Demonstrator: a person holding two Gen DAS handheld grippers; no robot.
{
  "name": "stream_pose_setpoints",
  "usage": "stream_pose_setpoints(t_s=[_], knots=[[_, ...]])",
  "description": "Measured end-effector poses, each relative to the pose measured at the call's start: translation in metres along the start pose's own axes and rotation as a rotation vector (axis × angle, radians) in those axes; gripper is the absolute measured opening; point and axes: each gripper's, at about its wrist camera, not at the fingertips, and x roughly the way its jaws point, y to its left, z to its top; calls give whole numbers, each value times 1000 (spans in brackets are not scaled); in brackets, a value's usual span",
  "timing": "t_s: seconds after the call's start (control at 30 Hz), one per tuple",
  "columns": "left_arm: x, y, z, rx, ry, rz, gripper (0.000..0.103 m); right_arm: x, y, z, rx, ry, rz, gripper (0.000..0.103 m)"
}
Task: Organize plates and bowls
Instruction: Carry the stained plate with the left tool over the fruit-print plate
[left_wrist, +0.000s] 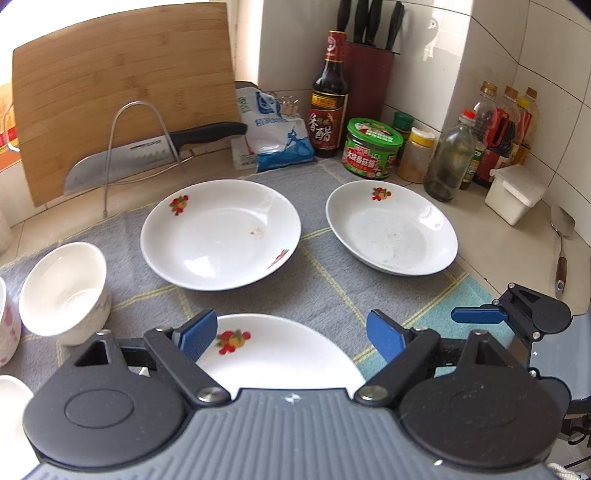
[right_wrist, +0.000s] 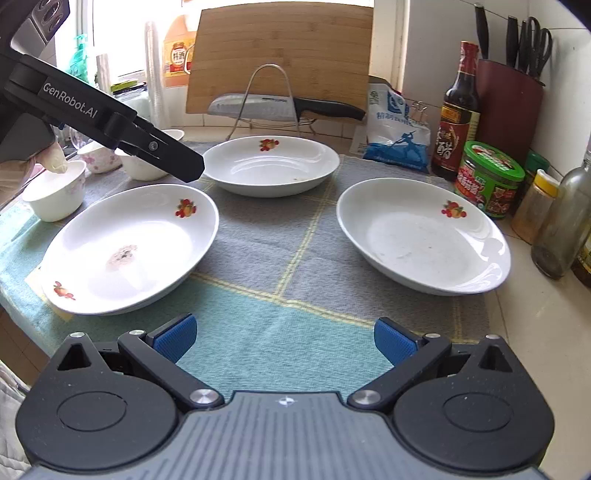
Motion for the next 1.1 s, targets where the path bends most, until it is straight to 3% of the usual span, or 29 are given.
stream_pose_setpoints(t_s=[0.27,0.67,0.87,1.1], knots=[[-28,32,-24,-51,-11,63,88,9,45,-5,-48,23,67,103],[-44,65,-41,-117,16,136,88,33,81,4,-143,27,153,103],[-41,72,-41,-127,38,145,88,40,86,9,-180,14,195,103],[-14,76,-34,-86,107,103,88,38,80,1,-183,-48,221,103]])
